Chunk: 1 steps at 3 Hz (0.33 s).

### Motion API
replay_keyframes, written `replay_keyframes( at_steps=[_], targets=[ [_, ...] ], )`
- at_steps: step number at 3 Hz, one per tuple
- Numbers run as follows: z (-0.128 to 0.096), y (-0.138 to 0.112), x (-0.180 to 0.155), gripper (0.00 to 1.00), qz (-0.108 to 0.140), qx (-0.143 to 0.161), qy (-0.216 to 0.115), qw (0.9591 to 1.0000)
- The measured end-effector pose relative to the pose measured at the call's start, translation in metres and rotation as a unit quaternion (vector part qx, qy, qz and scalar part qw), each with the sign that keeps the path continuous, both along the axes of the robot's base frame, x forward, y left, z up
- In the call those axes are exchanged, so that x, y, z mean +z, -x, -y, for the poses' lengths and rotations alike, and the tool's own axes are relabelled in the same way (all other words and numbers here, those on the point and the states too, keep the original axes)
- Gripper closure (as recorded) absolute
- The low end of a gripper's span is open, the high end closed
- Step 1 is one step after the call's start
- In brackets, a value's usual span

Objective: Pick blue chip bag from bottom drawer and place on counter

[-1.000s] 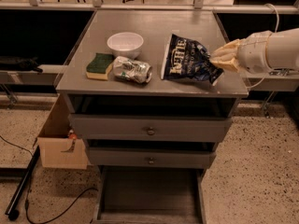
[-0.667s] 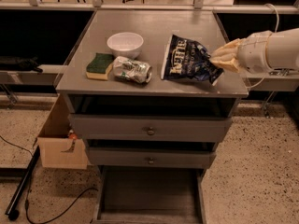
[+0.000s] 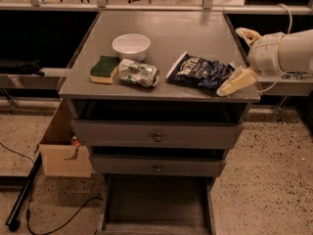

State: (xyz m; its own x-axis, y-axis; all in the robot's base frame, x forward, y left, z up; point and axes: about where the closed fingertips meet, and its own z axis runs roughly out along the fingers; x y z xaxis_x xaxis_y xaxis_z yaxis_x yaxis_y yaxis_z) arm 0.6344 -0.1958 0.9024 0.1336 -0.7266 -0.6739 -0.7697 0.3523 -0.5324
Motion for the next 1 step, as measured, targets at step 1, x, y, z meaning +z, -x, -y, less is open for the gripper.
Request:
replay_keyframes(
  at_steps=[1],
  targets=[
    [0.0,0.0,0.0,0.0,0.0,0.0,0.0,1.0]
  ],
)
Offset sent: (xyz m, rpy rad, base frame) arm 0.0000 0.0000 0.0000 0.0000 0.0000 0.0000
